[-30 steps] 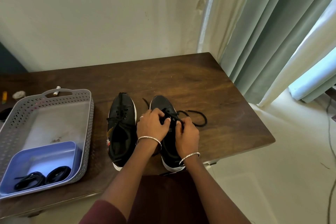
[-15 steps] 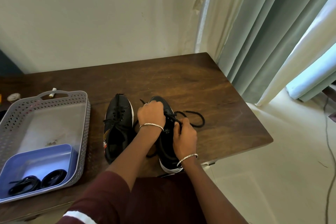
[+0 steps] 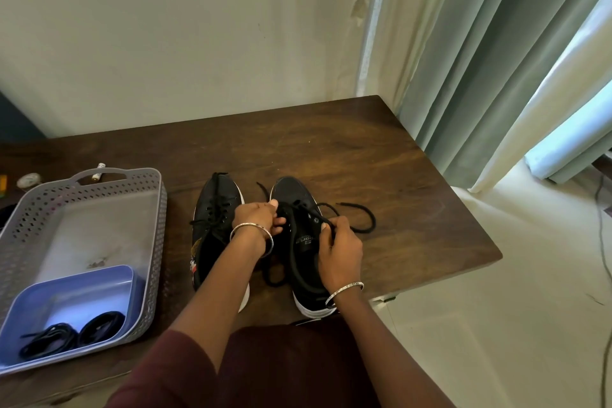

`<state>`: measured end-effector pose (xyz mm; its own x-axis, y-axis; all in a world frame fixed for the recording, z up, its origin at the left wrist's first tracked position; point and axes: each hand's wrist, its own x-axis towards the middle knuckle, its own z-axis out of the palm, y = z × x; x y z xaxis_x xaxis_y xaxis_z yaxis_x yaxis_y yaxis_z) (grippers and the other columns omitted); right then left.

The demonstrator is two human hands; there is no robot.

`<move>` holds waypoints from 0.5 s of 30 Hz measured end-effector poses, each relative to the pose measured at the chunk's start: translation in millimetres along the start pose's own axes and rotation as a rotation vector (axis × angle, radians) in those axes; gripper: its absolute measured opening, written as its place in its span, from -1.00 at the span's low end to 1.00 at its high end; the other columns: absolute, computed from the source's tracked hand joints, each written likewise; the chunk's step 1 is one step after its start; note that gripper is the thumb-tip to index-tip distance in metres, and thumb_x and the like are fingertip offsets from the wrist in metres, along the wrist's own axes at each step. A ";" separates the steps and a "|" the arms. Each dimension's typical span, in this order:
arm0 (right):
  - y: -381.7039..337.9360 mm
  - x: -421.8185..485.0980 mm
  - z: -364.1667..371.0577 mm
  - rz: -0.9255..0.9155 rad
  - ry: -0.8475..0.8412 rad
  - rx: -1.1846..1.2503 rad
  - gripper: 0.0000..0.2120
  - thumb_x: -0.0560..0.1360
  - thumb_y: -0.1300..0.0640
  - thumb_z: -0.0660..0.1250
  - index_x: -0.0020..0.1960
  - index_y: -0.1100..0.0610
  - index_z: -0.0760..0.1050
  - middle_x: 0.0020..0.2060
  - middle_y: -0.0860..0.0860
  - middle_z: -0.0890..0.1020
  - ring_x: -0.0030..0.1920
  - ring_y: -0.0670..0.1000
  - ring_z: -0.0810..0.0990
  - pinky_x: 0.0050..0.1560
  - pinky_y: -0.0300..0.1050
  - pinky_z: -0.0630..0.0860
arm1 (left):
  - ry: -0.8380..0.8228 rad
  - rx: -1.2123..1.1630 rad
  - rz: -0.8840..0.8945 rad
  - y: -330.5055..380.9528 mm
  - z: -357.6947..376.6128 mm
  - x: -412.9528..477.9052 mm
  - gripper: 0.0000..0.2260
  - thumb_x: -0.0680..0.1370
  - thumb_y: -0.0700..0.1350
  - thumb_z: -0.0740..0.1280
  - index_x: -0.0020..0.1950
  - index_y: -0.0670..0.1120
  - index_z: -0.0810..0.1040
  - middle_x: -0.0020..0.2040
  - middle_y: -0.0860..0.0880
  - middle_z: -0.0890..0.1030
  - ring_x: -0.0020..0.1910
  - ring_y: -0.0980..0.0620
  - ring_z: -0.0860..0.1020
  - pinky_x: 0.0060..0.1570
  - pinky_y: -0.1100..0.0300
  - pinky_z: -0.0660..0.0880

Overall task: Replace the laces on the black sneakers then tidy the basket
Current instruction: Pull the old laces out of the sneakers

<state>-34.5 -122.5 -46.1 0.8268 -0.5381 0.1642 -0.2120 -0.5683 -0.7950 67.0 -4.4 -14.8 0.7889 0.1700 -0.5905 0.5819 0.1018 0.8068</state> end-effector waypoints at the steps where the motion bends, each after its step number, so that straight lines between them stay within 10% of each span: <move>1: -0.1 0.0 0.0 0.001 -0.003 0.001 -0.90 0.63 0.16 0.22 -0.01 0.17 0.47 -0.35 -0.10 0.46 -0.39 -0.17 0.41 -0.42 -0.35 0.25 | -0.011 0.065 0.024 0.2 1.2 -1.0 -0.89 0.61 -0.19 0.34 -0.10 -0.18 0.53 -0.27 -0.08 0.57 -0.46 0.07 0.58 -0.57 0.24 0.48; 8: -0.5 0.7 -0.1 0.007 -0.011 -0.010 -0.89 0.63 0.15 0.22 0.02 0.18 0.48 -0.33 -0.07 0.49 -0.37 -0.12 0.42 -0.39 -0.33 0.23 | -0.056 0.949 0.810 9.6 -6.3 1.4 -0.91 0.55 0.07 0.36 0.00 0.12 0.63 0.03 -0.03 0.51 0.06 -0.09 0.53 0.05 0.03 0.48; 15: -1.0 0.8 0.4 0.007 -0.013 -0.015 -0.89 0.63 0.15 0.22 0.01 0.18 0.48 -0.34 -0.08 0.48 -0.39 -0.16 0.41 -0.41 -0.35 0.23 | -0.025 1.361 0.909 22.8 5.2 -8.3 -0.93 0.55 0.04 0.40 -0.03 0.15 0.68 0.00 0.09 0.66 0.16 -0.02 0.52 0.13 0.02 0.39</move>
<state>-33.4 -122.1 -45.4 0.8319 -0.5339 0.1513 -0.2253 -0.5742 -0.7871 74.8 -8.5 8.5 0.9442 -0.3280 0.0306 -0.3240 -0.9077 0.2666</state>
